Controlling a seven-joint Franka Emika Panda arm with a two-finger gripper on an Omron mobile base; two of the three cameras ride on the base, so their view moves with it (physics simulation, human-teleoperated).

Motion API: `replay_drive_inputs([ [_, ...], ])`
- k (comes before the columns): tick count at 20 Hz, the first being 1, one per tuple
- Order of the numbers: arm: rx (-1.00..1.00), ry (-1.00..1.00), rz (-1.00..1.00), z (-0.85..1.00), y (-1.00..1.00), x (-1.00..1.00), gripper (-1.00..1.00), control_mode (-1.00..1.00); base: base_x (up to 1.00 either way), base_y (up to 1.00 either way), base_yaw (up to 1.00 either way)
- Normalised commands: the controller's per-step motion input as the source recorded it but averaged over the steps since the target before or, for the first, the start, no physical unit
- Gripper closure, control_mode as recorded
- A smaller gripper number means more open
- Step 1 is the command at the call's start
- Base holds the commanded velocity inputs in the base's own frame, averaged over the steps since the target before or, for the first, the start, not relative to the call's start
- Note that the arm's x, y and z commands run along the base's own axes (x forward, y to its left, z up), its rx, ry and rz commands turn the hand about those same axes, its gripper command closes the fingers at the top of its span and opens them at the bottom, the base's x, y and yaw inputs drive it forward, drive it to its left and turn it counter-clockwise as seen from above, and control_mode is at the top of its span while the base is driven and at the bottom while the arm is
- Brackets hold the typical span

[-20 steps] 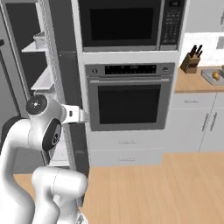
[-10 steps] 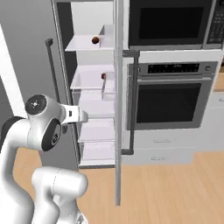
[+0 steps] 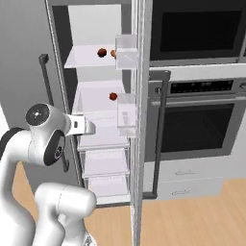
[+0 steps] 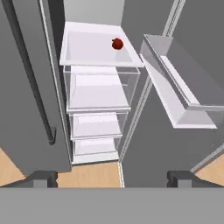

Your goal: Place one bell pepper and one chicken drumstick in each tupperware on the nearby counter, to pack two identical lunches.

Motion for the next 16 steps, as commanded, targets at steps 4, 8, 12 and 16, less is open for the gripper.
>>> replay_drive_inputs([
  [4,0.00,0.00,0.00,0.00,0.00,0.00,-1.00,1.00,0.93,0.26,-0.17],
  [8,0.00,0.00,0.00,0.00,0.00,0.00,-1.00,1.00,0.84,0.00,-0.16],
  [12,0.00,0.00,0.00,0.00,0.00,0.00,-1.00,1.00,0.74,0.00,-0.12],
  [16,0.00,0.00,0.00,0.00,0.00,0.00,-1.00,1.00,0.67,-0.01,-0.08],
])
